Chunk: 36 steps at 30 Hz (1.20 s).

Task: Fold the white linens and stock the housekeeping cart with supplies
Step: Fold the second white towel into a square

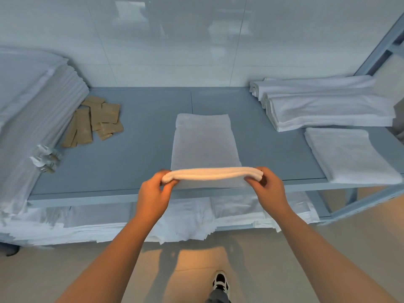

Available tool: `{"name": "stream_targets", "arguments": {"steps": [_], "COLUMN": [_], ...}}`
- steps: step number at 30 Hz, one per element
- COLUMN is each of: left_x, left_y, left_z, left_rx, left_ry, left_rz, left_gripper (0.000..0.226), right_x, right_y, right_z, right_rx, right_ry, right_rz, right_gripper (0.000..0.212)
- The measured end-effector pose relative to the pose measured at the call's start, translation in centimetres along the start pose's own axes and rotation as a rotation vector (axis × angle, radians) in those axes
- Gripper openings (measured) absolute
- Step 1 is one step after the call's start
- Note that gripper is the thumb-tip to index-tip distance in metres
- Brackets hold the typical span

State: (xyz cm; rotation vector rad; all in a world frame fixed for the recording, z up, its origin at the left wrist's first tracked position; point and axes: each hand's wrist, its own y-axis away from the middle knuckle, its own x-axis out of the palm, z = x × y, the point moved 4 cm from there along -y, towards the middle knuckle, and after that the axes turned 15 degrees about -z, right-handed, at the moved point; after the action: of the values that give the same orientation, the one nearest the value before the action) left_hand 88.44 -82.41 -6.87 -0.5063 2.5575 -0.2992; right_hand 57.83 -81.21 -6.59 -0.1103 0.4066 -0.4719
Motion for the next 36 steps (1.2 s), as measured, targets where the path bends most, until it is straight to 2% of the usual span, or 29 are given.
{"name": "stream_targets", "arguments": {"steps": [2,6,8,16,19,22,27,31,36], "left_x": [-0.7,-1.4,-1.5,1.0,3.1,5.6,9.7,11.4,12.1], "left_y": [-0.1,-0.2,-0.4,-3.8,-7.0,-10.2,-13.5,-14.2,-15.5], "left_z": [-0.6,-2.3,-3.0,-3.0,-1.4,0.7,5.7,8.3,9.1], "left_rx": [0.028,0.094,0.097,-0.018,-0.052,-0.055,-0.274,-0.290,-0.255], "left_ry": [-0.005,0.003,0.022,0.054,0.002,-0.053,-0.189,-0.188,-0.246], "left_rz": [-0.059,-0.126,-0.162,-0.261,-0.272,-0.229,-0.073,-0.002,0.044], "left_gripper": [0.007,0.011,0.012,0.012,0.013,0.014,0.014,0.024,0.007], "right_x": [0.1,0.2,0.2,1.5,3.4,5.8,10.1,12.4,13.6], "right_y": [0.4,1.2,1.3,-2.6,-5.9,-9.5,-13.7,-15.1,-15.7], "right_z": [0.9,2.2,2.7,2.8,1.6,-0.1,-3.2,-5.5,-6.5], "right_rx": [-0.012,-0.068,-0.102,-0.116,-0.054,-0.011,0.021,0.082,0.053], "right_ry": [-0.042,-0.039,-0.020,0.018,0.036,0.148,0.244,0.329,0.407], "right_rz": [-0.047,-0.140,-0.173,-0.232,-0.203,-0.147,0.021,0.094,0.059], "right_gripper": [0.016,0.005,0.008,0.011,0.027,0.037,0.031,0.024,0.022]}}
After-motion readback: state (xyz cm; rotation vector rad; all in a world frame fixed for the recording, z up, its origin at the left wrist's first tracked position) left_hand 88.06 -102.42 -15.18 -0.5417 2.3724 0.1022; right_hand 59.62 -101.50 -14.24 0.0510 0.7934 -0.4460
